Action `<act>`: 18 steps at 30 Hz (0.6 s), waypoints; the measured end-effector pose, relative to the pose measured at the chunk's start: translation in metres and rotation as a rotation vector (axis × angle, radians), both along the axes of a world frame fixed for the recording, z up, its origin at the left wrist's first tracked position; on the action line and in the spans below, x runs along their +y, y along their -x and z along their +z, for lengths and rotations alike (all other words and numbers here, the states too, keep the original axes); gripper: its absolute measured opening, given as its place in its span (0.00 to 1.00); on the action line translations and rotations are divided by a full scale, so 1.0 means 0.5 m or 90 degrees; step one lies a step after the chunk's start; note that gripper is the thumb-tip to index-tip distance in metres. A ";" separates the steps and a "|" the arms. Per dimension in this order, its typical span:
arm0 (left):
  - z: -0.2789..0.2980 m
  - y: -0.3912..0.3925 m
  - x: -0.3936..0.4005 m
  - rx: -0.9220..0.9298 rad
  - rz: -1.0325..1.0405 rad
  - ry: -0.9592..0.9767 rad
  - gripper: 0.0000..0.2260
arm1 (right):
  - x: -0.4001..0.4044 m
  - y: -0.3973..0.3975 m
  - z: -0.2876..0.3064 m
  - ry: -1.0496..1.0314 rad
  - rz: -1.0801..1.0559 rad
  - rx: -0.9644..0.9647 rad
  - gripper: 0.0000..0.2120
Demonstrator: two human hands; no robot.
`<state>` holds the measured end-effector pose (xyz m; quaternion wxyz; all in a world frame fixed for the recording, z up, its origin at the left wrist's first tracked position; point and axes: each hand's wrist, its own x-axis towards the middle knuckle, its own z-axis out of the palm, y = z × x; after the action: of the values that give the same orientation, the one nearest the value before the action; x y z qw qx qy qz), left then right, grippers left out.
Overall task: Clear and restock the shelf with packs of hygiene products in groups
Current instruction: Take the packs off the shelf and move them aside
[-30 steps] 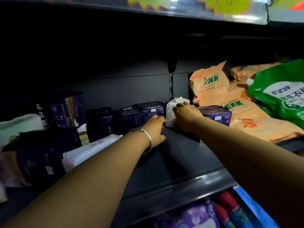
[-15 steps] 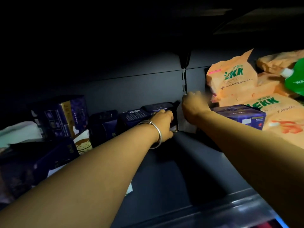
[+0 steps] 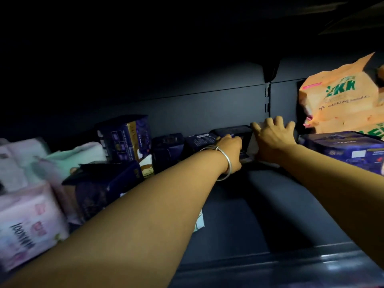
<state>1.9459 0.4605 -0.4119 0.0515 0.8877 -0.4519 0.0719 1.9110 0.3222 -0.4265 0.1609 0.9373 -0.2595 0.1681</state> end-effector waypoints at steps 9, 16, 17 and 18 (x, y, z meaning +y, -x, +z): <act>0.054 0.046 0.126 -0.002 -0.005 0.064 0.16 | 0.134 0.084 0.052 -0.050 0.078 -0.114 0.41; 0.061 0.059 0.271 -0.009 0.024 0.105 0.15 | 0.277 0.142 0.071 -0.127 0.135 -0.198 0.38; 0.062 0.056 0.291 -0.012 0.030 0.110 0.16 | 0.294 0.147 0.074 -0.126 0.137 -0.200 0.39; 0.063 0.052 0.310 -0.015 0.036 0.113 0.16 | 0.310 0.148 0.078 -0.126 0.140 -0.201 0.39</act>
<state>1.9200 0.6153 -0.3802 0.1223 0.8913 -0.4188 0.1235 1.8371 0.4770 -0.3876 0.0063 0.9331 -0.1930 0.3033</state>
